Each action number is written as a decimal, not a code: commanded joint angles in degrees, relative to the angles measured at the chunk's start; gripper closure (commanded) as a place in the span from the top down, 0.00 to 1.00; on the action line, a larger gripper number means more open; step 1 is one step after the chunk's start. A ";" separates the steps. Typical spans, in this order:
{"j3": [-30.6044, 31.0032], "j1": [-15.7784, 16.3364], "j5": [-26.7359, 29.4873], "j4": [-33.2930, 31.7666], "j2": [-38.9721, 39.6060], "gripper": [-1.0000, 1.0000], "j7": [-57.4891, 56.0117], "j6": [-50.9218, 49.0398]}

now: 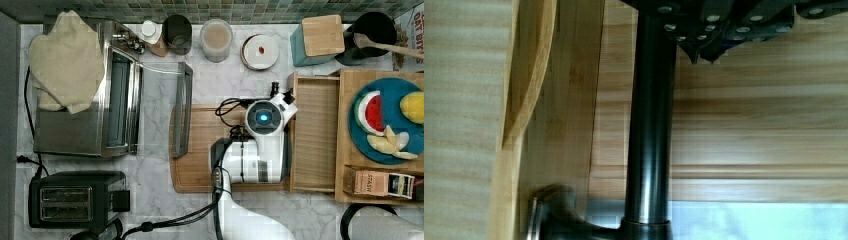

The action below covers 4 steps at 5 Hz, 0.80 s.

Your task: Close the drawer.

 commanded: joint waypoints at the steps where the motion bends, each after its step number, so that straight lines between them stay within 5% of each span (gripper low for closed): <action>1: -11.39 -13.87 1.18 7.24 -0.63 0.00 -10.62 4.68; 3: -12.43 -17.58 7.18 14.15 5.04 0.00 -20.92 4.61; 4: -13.55 -16.12 4.84 17.15 5.33 0.00 -16.81 -0.68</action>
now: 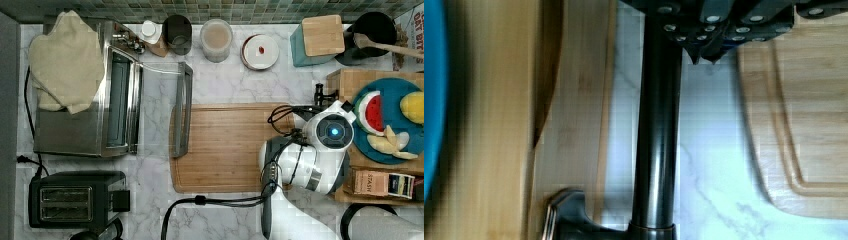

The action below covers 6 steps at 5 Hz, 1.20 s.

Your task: Close the drawer.

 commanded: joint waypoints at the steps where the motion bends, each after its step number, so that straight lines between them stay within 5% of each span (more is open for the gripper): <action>1: -7.81 -7.31 1.56 13.91 2.61 0.00 1.24 -5.30; 6: -7.88 -7.24 1.59 13.90 2.63 0.00 1.25 -5.29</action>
